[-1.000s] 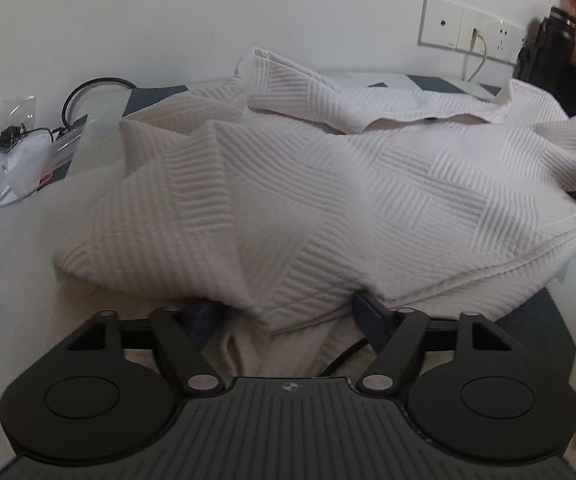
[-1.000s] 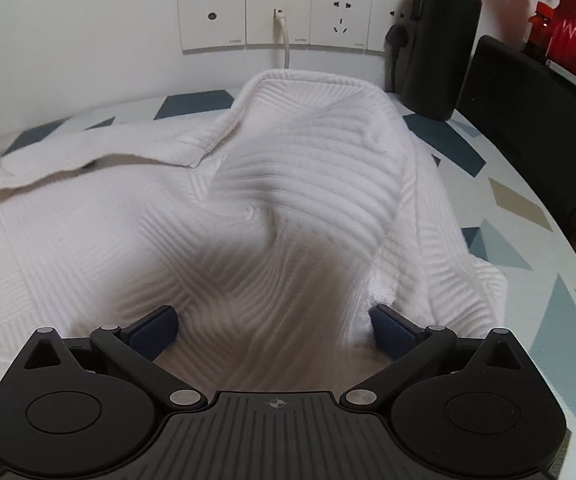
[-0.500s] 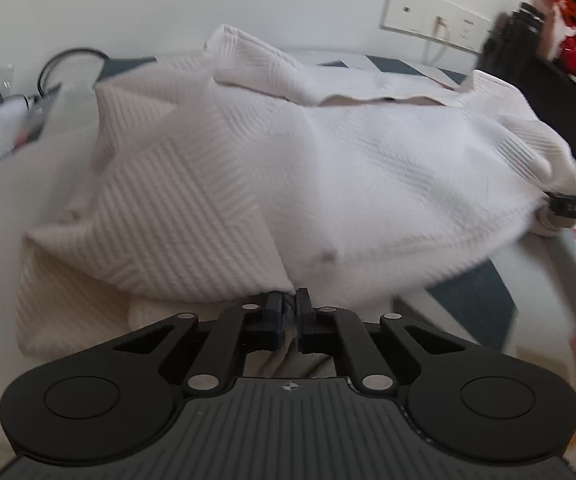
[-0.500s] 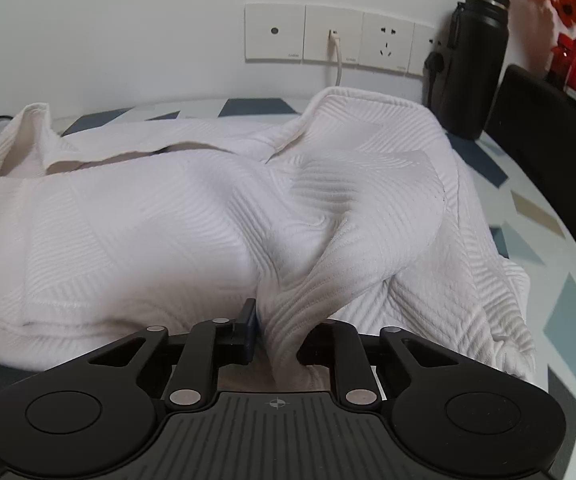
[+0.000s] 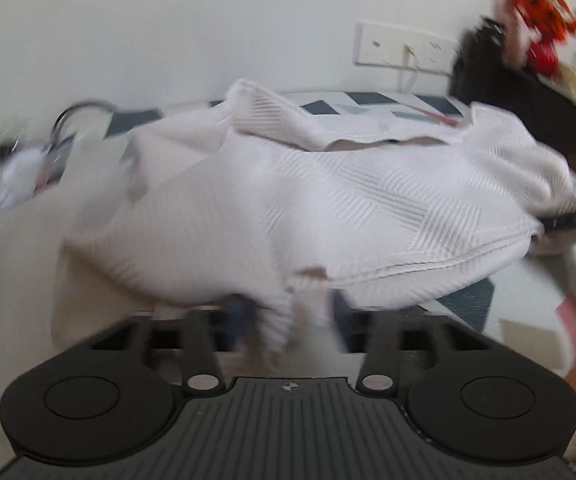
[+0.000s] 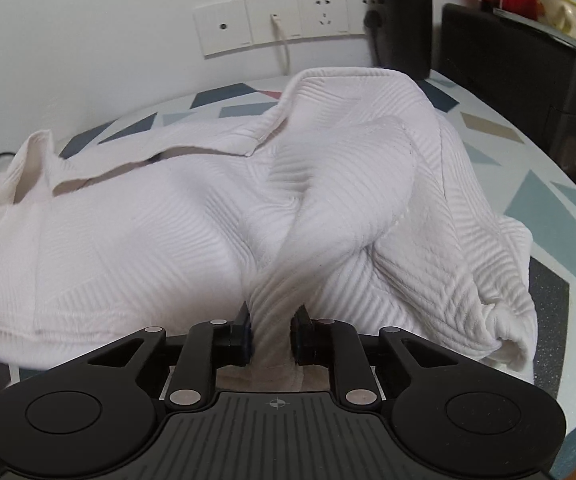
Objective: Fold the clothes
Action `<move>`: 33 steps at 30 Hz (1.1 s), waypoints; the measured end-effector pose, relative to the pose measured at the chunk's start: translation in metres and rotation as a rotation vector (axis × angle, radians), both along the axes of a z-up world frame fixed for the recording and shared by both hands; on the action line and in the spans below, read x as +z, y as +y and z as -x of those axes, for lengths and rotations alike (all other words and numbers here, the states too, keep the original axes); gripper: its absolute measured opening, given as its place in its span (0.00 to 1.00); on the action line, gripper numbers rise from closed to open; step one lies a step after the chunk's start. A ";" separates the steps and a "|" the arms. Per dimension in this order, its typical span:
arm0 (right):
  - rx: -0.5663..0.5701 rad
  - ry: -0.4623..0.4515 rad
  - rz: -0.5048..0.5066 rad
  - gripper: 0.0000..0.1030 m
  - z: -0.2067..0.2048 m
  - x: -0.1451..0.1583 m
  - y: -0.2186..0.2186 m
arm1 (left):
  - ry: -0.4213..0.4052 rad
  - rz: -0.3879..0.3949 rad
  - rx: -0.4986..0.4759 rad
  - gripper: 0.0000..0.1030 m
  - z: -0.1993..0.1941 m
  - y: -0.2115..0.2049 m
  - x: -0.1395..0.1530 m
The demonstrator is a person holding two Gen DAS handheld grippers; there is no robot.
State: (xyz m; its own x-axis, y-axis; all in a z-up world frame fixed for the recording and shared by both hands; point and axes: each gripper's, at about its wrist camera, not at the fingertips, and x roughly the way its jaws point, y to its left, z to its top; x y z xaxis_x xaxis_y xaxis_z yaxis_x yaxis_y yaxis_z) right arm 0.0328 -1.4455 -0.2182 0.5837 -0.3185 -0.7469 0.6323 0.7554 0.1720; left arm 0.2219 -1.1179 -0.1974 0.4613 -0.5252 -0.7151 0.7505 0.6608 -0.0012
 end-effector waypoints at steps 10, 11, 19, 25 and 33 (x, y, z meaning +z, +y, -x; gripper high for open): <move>-0.039 -0.044 -0.042 0.28 0.001 -0.002 -0.003 | 0.069 -0.095 0.117 0.85 -0.059 -0.035 -0.021; -0.034 -0.038 -0.037 0.29 -0.001 -0.001 -0.002 | 0.076 -0.119 0.113 0.85 -0.061 -0.041 -0.024; 0.060 0.040 0.067 0.30 -0.026 0.000 -0.003 | 0.041 -0.181 0.101 0.35 -0.030 -0.067 -0.023; 0.065 0.062 0.096 0.36 -0.047 -0.001 -0.022 | 0.076 -0.193 0.084 0.33 -0.012 -0.075 -0.019; 0.033 0.075 0.109 0.52 -0.074 -0.004 -0.036 | 0.125 -0.178 0.045 0.33 0.006 -0.076 -0.015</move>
State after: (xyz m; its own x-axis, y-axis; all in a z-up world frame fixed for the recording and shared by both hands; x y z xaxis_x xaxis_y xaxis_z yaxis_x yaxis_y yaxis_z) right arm 0.1066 -1.4813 -0.2220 0.5394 -0.3820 -0.7505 0.6147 0.7877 0.0408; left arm 0.2163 -1.1942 -0.2127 0.3836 -0.3665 -0.8477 0.7213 0.6920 0.0273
